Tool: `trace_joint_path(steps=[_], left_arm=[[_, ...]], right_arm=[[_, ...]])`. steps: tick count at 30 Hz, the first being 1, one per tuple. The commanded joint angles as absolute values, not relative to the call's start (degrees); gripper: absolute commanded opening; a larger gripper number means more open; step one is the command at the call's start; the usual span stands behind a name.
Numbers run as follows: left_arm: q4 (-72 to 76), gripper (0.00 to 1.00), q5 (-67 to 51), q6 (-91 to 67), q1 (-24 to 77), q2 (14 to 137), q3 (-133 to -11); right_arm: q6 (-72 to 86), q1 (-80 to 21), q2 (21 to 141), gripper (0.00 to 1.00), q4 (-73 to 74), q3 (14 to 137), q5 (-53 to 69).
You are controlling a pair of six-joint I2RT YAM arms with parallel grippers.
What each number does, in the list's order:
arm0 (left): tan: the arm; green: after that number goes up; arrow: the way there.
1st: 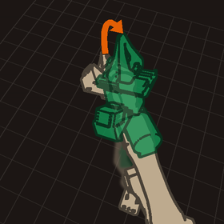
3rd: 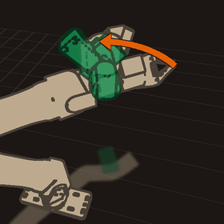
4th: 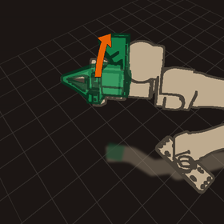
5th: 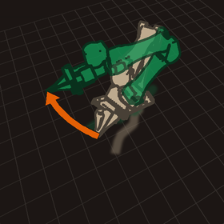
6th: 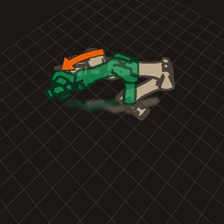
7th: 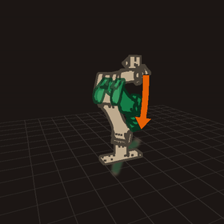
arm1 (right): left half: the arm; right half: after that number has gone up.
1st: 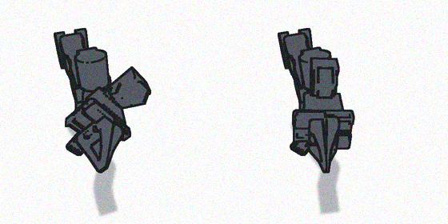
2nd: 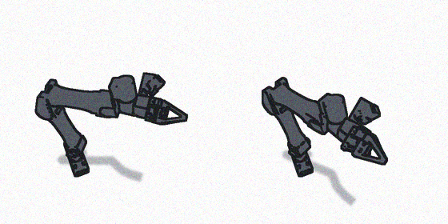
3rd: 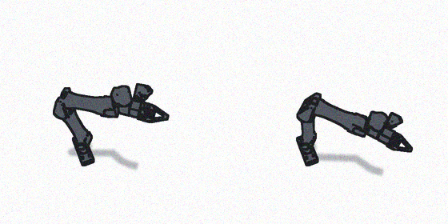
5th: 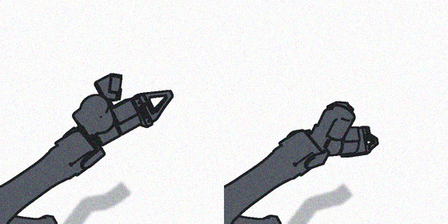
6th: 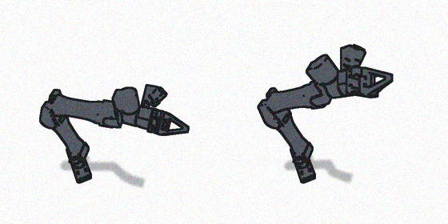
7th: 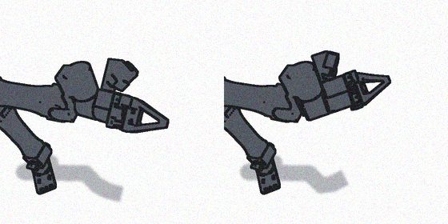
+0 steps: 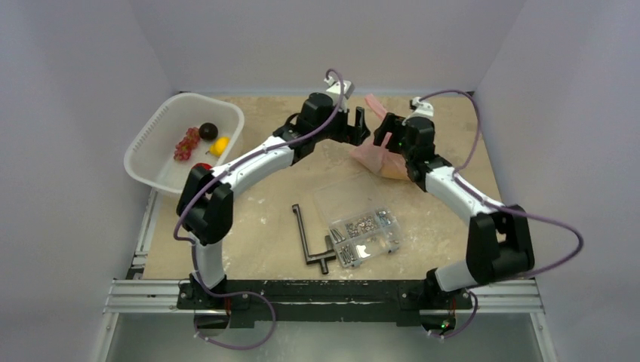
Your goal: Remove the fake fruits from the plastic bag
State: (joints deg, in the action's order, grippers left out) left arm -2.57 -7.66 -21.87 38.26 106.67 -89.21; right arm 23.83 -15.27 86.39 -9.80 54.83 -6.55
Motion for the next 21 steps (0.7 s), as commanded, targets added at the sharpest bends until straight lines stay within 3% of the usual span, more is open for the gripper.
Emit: trace_joint_path(steps=[1,6,12,21], left_arm=[[1.47,0.92,-0.28,-19.14,42.65,112.44,-98.08],[2.42,0.93,5.50,-14.92,46.54,120.37,-107.54],[-4.68,0.92,8.54,-14.42,47.89,131.38,-122.76],[-9.02,0.74,9.17,-17.54,47.90,137.17,-128.82]], right_arm=[[26.44,-8.85,74.90,0.81,-10.68,50.00,-14.32],[32.78,2.70,73.95,0.79,-16.71,45.09,-2.33],[37.24,6.95,81.58,0.76,-23.33,45.01,10.67],[39.61,8.75,82.22,0.70,-28.11,43.07,14.76]])
